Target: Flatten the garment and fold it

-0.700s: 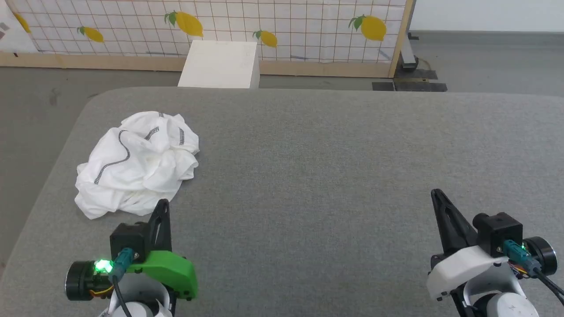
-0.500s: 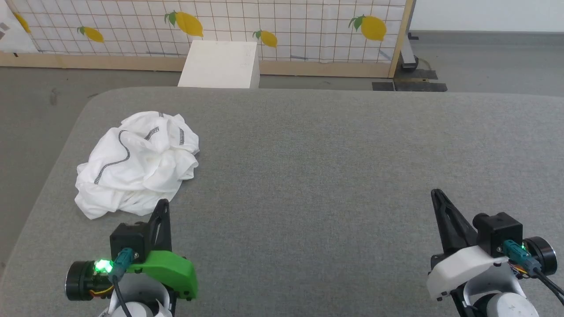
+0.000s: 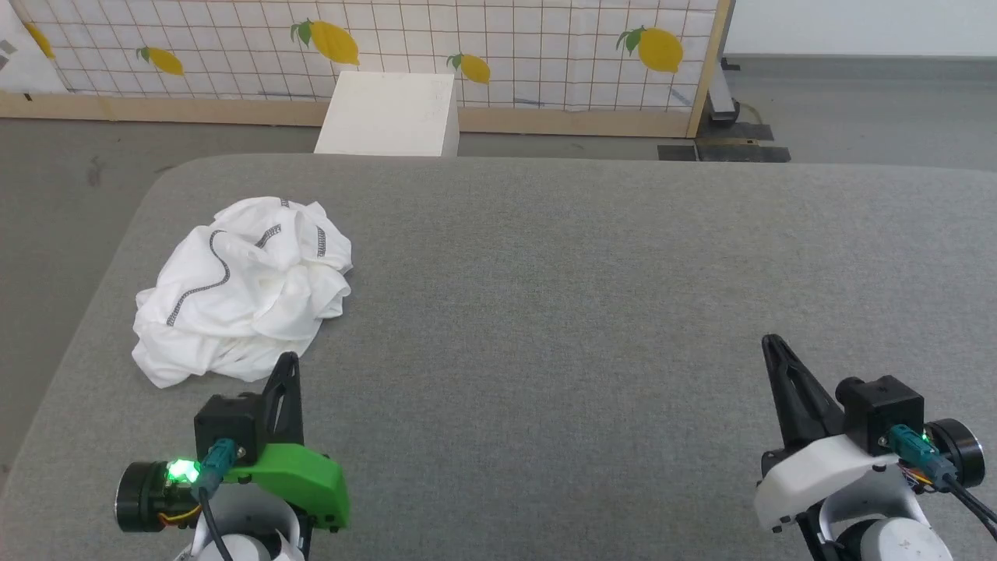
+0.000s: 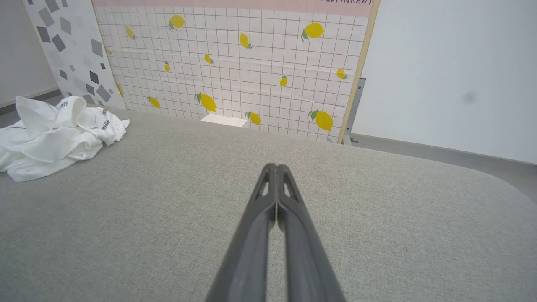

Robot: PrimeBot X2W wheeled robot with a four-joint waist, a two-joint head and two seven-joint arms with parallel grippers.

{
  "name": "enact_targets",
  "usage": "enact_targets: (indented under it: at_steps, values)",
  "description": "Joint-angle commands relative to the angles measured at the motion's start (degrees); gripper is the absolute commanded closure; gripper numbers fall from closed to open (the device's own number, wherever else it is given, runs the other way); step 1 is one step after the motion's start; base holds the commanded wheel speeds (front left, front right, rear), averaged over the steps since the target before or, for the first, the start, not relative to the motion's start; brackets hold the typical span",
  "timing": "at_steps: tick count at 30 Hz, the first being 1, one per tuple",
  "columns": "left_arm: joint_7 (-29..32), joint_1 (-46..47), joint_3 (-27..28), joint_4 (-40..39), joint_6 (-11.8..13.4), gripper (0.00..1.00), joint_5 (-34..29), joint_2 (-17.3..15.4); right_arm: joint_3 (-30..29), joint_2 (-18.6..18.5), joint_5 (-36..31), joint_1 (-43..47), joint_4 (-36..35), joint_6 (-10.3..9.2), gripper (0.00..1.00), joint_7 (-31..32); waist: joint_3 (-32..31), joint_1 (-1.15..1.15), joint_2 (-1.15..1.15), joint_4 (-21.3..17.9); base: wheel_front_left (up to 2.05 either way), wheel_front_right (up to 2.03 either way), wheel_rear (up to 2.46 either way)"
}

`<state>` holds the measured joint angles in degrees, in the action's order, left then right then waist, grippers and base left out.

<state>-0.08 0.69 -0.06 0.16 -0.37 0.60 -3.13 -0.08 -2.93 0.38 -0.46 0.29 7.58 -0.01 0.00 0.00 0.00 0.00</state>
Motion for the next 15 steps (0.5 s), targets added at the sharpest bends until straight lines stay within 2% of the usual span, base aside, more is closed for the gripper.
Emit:
enact_targets:
  at_steps: [1,15]
  values:
    - [0.1,-0.7,0.1,-0.2,0.4,1.0,-0.6,0.2,0.1,0.1,-0.4,0.5,-0.3,-0.09,1.0,0.0,0.0,0.0,0.0,0.0,0.0,0.0,0.0]
    - [0.1,-0.7,0.1,-0.2,0.4,1.0,-0.6,0.2,0.1,0.1,-0.4,0.5,-0.3,-0.09,1.0,0.0,0.0,0.0,0.0,0.0,0.0,0.0,0.0]
